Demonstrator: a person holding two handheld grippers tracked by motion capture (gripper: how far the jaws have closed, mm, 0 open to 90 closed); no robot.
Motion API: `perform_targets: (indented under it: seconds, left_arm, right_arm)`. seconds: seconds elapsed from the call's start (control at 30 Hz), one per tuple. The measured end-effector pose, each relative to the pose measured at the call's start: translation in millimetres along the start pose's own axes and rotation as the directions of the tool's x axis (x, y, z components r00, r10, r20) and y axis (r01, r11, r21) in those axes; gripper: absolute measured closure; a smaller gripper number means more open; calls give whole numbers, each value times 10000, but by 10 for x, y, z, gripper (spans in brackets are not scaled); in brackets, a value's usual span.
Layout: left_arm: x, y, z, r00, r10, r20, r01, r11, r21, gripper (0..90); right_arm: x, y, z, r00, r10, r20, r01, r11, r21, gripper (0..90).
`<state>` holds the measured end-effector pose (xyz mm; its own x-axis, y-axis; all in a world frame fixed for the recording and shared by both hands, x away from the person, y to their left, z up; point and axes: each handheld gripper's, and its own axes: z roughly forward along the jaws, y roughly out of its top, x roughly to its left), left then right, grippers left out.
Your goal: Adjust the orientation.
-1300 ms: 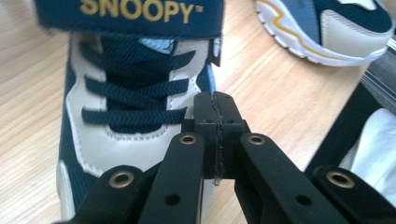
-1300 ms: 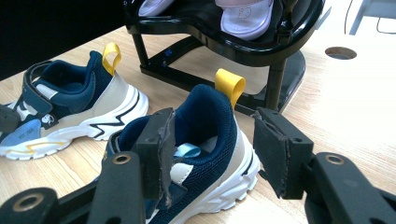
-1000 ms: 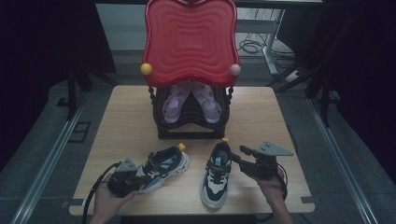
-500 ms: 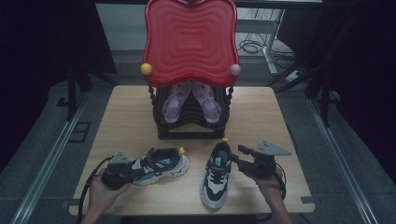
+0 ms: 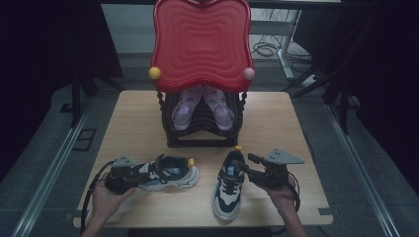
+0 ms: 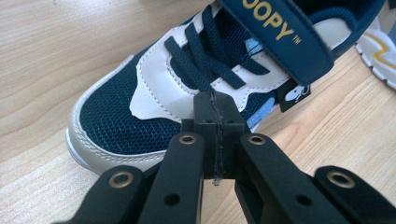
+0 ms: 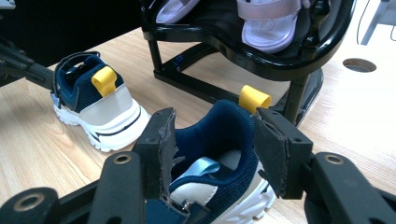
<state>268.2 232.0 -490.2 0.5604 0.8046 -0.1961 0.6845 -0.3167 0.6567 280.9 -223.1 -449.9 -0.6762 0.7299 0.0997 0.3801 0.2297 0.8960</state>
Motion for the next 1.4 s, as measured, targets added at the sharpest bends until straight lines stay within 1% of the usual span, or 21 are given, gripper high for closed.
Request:
perform_targets:
  seconds: [0.07, 0.17, 0.27, 0.43, 0.53, 0.6, 0.63, 0.67, 0.7, 0.73, 0.77, 0.8, 0.83, 0.87, 0.9, 0.93, 1.03, 1.17, 1.23, 1.27, 1.4]
  left_arm:
    - [-37, 25, -52, 9998, 11, 191, -6, 9997, -234, 893]
    - [-57, 62, -104, 9997, 81, 233, -71, 9991, -430, 891]
    - [-75, 164, -176, 9996, 44, 274, -22, 9969, -789, 884]
    - [-114, 356, -282, 9995, 50, 305, -3, 9883, -1526, 856]
    - [-133, 448, -292, 9992, -57, 394, 131, 9817, -1902, 790]
    - [-152, 510, -281, 9985, -123, 540, 228, 9798, -1986, 698]
    - [-157, 525, -276, 9983, -138, 574, 253, 9783, -2057, 644]
    - [-164, 552, -263, 9979, -169, 623, 298, 9767, -2124, 620]
    - [-164, 552, -263, 9979, -169, 623, 298, 9767, -2124, 599]
    - [-153, 545, -253, 9973, -277, 685, 425, 9736, -2241, 583]
    - [-153, 545, -253, 9973, -277, 685, 425, 9736, -2241, 575]
    - [-130, 533, -245, 9967, -392, 714, 541, 9737, -2212, 566]
    - [-130, 533, -245, 9967, -392, 714, 541, 9737, -2212, 555]
    - [-116, 528, -255, 9973, -357, 646, 489, 9751, -2163, 555]
    - [-106, 524, -266, 9972, -400, 640, 534, 9732, -2237, 550]
    - [-83, 519, -289, 9966, -480, 673, 624, 9707, -2319, 538]
    - [-63, 508, -304, 9969, -475, 634, 610, 9712, -2304, 528]
    - [-18, 473, -323, 9958, -517, 750, 671, 9730, -2209, 506]
    - [-9, 461, -342, 9956, -514, 786, 679, 9723, -2238, 500]
    - [-8, 457, -353, 9956, -501, 791, 669, 9718, -2263, 496]
    - [-1, 445, -390, 9955, -500, 806, 677, 9697, -2346, 489]
  right_arm:
    - [12, 7, 3, 10000, -39, -15, 39, 10000, -17, 491]
    - [19, 14, 1, 10000, -32, -50, 32, 10000, -40, 492]
    - [47, 42, 10, 9999, -3, -142, 2, 10000, -32, 504]
    - [103, 101, 58, 9988, -77, -476, 73, 9999, -79, 555]
    - [199, 169, 137, 9954, -285, -913, 292, 9996, 64, 614]
    - [283, 235, 212, 9916, -555, -1166, 590, 9979, 262, 655]
    - [371, 315, 304, 9861, -862, -1422, 935, 9946, 452, 695]
    - [414, 358, 357, 9835, -973, -1522, 1074, 9924, 598, 713]
    - [414, 358, 357, 9835, -973, -1522, 1074, 9924, 598, 713]
    - [486, 437, 480, 9783, -1168, -1709, 1335, 9870, 891, 750]
    - [486, 437, 480, 9783, -1168, -1709, 1335, 9870, 891, 750]
    - [555, 504, 602, 9737, -1251, -1905, 1490, 9820, 1165, 773]
    - [555, 504, 602, 9737, -1251, -1905, 1490, 9820, 1165, 773]
    - [588, 532, 657, 9716, -1284, -1989, 1556, 9795, 1277, 782]
    - [624, 562, 719, 9695, -1318, -2066, 1617, 9775, 1352, 790]
    - [664, 597, 791, 9686, -1318, -2108, 1649, 9751, 1479, 802]
    - [698, 628, 863, 9691, -1270, -2116, 1625, 9737, 1595, 817]
    - [739, 681, 988, 9697, -1012, -2223, 1429, 9732, 1802, 862]
    - [755, 704, 1054, 9683, -955, -2308, 1423, 9703, 1955, 891]
    - [768, 724, 1122, 9661, -928, -2408, 1452, 9668, 2103, 894]
    - [782, 731, 1230, 9629, -916, -2537, 1523, 9609, 2314, 895]
